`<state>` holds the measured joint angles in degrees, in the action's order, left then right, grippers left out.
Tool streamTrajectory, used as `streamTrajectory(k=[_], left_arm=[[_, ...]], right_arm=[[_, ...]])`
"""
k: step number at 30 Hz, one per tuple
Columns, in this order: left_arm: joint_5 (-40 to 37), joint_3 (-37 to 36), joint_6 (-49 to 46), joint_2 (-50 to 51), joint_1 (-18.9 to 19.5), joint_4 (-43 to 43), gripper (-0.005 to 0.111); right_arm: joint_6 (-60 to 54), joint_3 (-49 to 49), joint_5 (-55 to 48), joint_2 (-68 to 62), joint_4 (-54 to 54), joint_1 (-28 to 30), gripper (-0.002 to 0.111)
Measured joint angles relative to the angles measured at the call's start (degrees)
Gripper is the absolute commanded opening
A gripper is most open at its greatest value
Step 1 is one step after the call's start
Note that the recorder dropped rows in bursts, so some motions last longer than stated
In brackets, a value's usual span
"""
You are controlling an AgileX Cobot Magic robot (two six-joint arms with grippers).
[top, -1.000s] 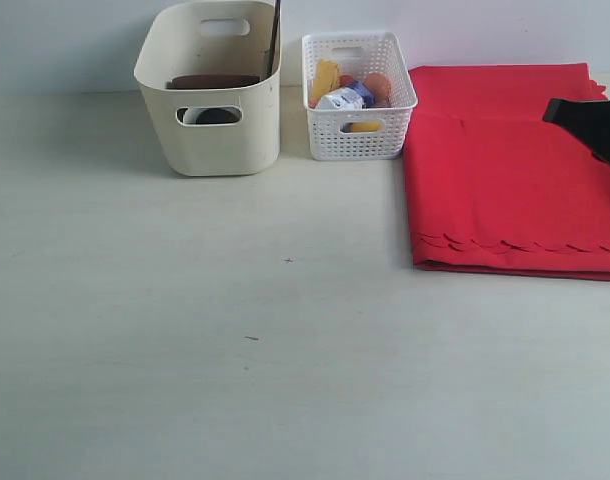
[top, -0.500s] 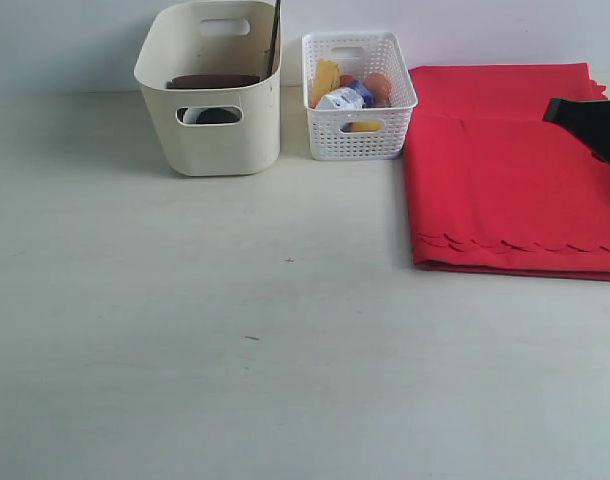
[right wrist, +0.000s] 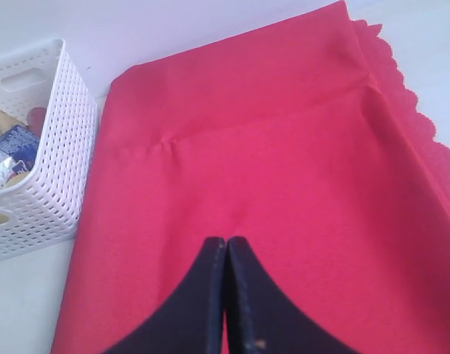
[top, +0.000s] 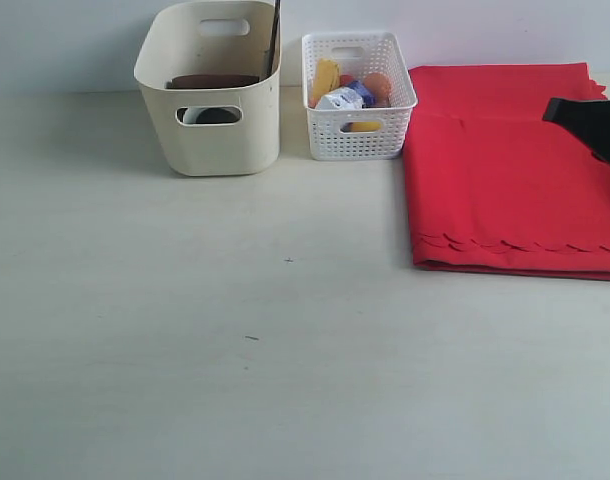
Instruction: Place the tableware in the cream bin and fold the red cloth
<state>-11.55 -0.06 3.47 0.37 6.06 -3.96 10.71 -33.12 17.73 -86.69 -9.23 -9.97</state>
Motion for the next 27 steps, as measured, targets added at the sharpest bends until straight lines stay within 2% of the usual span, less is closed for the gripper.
streamTrajectory(k=[5, 8, 10, 14, 22, 27], left_arm=[[-0.07, 0.00, 0.00, 0.00, 0.00, 0.00, 0.001], [-0.07, 0.00, 0.00, 0.00, 0.00, 0.00, 0.001], [-0.07, 0.00, 0.00, 0.00, 0.00, 0.00, 0.001], [-0.07, 0.00, 0.00, 0.00, 0.00, 0.00, 0.001], [-0.07, 0.00, 0.00, 0.00, 0.00, 0.00, 0.001], [-0.22, -0.10, 0.00, 0.00, 0.00, 0.00, 0.001]], right_arm=[[-9.15, 5.07, -4.18, 9.28, -1.67, 0.37, 0.000], [-9.99, 17.95, -1.05, 25.10, -2.50, 0.37, 0.000], [-10.09, 23.01, -1.16, 33.05, -4.69, 0.37, 0.000], [-10.09, 32.40, -5.90, 56.02, -7.07, 0.37, 0.000], [-10.09, 32.80, -25.34, 84.96, -2.16, 0.37, 0.000], [-10.09, 32.80, -27.61, 86.34, -1.75, 0.37, 0.000]])
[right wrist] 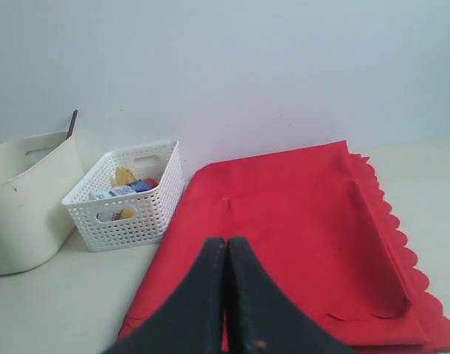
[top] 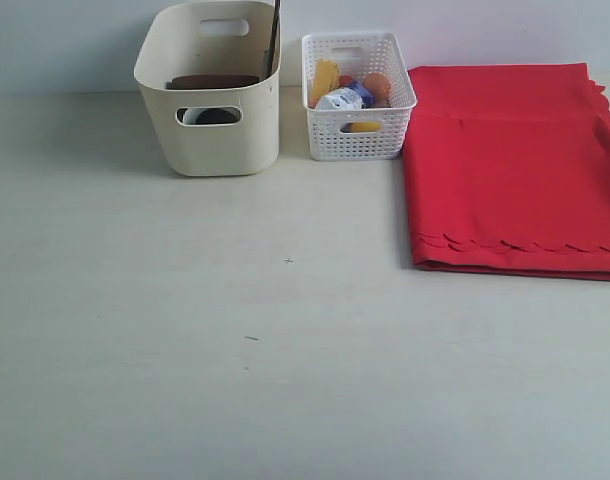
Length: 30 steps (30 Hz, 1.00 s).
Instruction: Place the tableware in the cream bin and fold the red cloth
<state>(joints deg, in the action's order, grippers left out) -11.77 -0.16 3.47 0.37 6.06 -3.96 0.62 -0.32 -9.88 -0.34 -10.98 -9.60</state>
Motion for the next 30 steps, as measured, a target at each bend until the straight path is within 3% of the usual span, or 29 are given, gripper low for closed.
streamTrajectory(k=[30], left_arm=[[-0.26, 0.00, -0.23, 0.00, 0.00, 0.00, 0.001]], right_arm=[[0.00, 0.00, -0.90, 0.00, 0.00, 0.00, 0.000]])
